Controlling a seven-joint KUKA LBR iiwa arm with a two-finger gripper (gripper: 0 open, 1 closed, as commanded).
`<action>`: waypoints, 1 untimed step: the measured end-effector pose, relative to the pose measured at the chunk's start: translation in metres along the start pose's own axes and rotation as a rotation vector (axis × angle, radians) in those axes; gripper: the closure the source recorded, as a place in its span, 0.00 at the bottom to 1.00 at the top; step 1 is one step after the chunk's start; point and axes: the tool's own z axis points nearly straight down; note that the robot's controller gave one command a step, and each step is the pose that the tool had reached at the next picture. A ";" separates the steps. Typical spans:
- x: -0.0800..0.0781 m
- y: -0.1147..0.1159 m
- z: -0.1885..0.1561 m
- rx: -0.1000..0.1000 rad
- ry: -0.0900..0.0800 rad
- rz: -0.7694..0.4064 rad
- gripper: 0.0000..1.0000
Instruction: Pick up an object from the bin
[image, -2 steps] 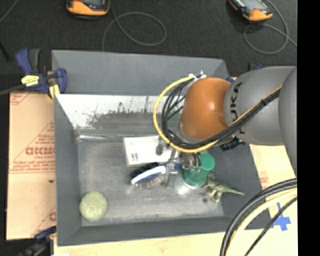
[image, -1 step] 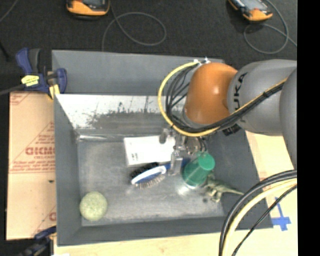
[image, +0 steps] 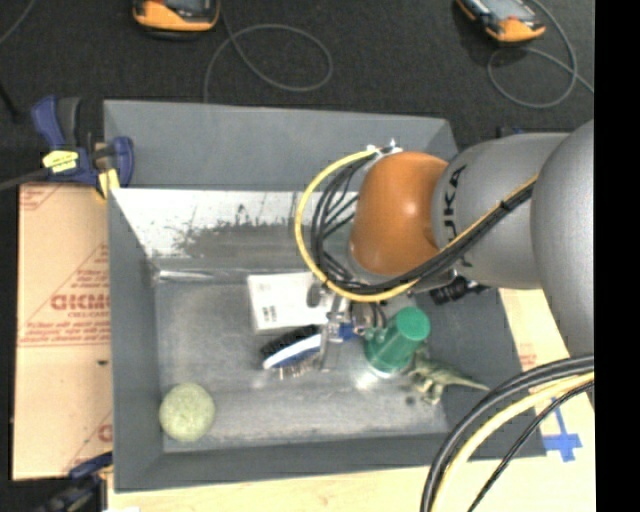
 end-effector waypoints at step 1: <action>-0.017 -0.013 0.030 -0.001 -0.005 -0.022 0.00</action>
Offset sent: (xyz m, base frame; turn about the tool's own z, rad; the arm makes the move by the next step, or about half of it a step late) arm -0.0105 -0.0024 -0.0535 0.0074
